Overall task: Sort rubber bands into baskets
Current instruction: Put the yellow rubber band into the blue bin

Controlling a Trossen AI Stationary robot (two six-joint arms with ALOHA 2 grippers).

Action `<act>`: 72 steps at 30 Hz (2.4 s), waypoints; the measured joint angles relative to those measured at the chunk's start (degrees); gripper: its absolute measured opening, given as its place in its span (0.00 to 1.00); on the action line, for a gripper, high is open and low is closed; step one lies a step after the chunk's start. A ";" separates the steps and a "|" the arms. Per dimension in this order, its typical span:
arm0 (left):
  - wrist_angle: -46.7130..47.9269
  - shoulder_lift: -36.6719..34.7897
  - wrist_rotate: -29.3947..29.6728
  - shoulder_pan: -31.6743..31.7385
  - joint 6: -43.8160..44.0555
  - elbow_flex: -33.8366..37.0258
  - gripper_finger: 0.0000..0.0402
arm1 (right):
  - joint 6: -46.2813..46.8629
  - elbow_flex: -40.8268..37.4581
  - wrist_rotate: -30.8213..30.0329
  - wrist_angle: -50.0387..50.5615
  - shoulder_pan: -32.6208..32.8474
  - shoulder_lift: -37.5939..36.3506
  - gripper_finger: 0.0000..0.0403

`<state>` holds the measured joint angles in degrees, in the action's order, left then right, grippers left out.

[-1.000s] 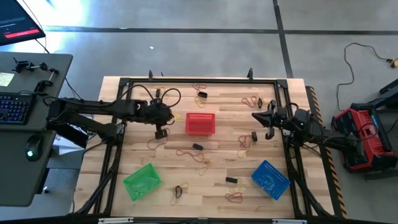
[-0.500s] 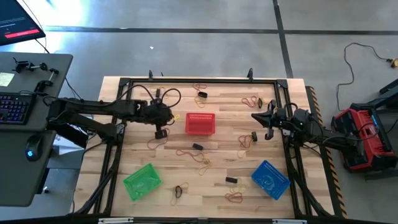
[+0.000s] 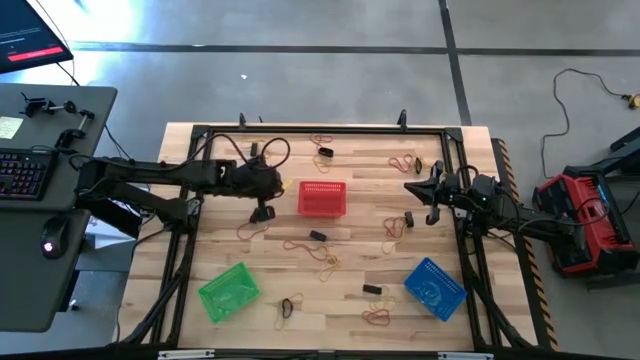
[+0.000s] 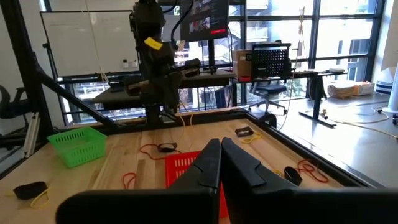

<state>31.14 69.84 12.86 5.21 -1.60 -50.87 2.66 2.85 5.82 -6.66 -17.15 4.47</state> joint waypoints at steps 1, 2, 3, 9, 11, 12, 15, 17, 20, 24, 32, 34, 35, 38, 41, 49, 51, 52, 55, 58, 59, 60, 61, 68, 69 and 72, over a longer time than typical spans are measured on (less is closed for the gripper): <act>-1.17 0.00 -0.29 -0.01 -0.37 0.00 0.00 | 0.23 0.00 0.00 0.00 0.00 0.00 0.00; -2.28 0.00 -0.30 -0.02 -0.58 0.00 0.00 | 0.54 0.00 -0.02 0.00 0.00 0.00 0.00; -3.36 0.00 -0.31 -0.02 -0.62 0.00 0.00 | 1.19 0.00 -0.03 -0.01 0.00 0.00 0.00; -9.74 0.00 -2.37 0.00 -0.35 0.00 0.00 | 1.71 0.02 0.26 -0.02 0.04 0.00 0.00; -12.08 0.00 -4.17 -0.02 0.81 0.00 0.00 | 1.82 0.02 1.25 -0.02 0.04 0.00 0.00; -13.15 0.00 -5.09 -0.03 1.25 0.00 0.00 | 1.83 0.02 1.70 -0.04 0.04 0.00 0.00; -16.24 0.00 -7.02 -0.74 1.96 0.00 0.00 | 2.08 0.04 1.97 -0.04 0.04 0.25 0.02; -19.40 0.59 -7.75 -1.79 2.10 0.00 0.00 | 3.55 0.04 2.00 -0.07 0.05 0.88 0.05; -26.22 2.54 -8.67 -3.59 2.36 0.33 0.00 | 4.10 0.04 2.90 -0.29 0.23 2.56 0.09; -35.55 6.62 -11.43 -5.15 1.96 0.55 0.00 | 5.47 0.09 3.21 -2.19 1.98 5.49 0.16; -53.38 15.34 -16.17 -6.39 4.22 0.40 0.00 | 5.92 0.09 -0.08 -6.22 6.00 10.31 0.25; -55.44 17.83 -17.49 -6.95 4.35 -0.55 0.00 | 5.88 0.09 -1.08 -6.13 6.57 10.70 0.26; -55.96 19.03 -17.54 -7.27 4.22 -1.40 0.00 | 5.90 0.09 -1.09 -6.12 6.77 10.82 0.27; -56.08 22.46 -17.69 -7.94 2.69 -4.34 0.00 | 5.90 0.09 -0.61 -6.13 7.91 10.97 0.27; -55.97 25.75 -17.81 -8.25 1.52 -7.80 0.00 | 5.90 0.09 -0.28 -6.34 9.95 10.97 0.27; -55.46 31.15 -18.33 -9.05 0.94 -14.51 0.00 | 4.81 0.09 -6.99 -6.96 18.39 13.11 0.31; -55.39 31.28 -18.32 -9.05 0.92 -14.85 0.00 | 4.81 0.09 -10.22 -7.95 20.65 14.69 0.35; -55.63 31.28 -18.29 -9.05 0.91 -14.94 0.00 | 4.82 0.09 -11.65 -8.52 21.73 15.55 0.38; -56.01 31.23 -17.78 -9.04 1.15 -14.97 0.00 | 4.85 0.07 -14.72 -11.79 24.69 18.80 0.45; -56.35 31.23 -17.66 -9.03 1.33 -14.97 0.00 | 4.82 0.07 -17.15 -16.81 27.25 22.83 0.50; -56.63 31.50 -17.60 -9.03 1.35 -14.97 0.00 | 4.77 0.07 -18.31 -18.49 28.05 24.32 0.52; -57.02 31.68 -17.42 -9.03 1.39 -14.99 0.00 | 4.44 0.07 -19.41 -20.00 28.81 25.88 0.53; -56.82 31.84 -17.25 -9.03 1.42 -14.98 0.00 | 4.37 0.07 -20.42 -21.67 29.57 27.60 0.54; -57.77 32.60 -16.55 -8.98 1.46 -14.95 0.00 | 4.37 0.07 -25.43 -34.76 33.77 39.72 0.56; -57.84 32.59 -16.43 -8.97 1.46 -14.95 0.00 | 4.35 0.07 -25.65 -37.25 34.21 41.35 0.56; -57.92 32.59 -16.22 -8.94 1.41 -14.95 0.00 | 3.89 0.09 -27.10 -43.14 35.46 45.95 0.56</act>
<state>-26.78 102.43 -3.36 -3.73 -0.19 -65.82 6.55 2.95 -21.28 -49.79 18.31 50.42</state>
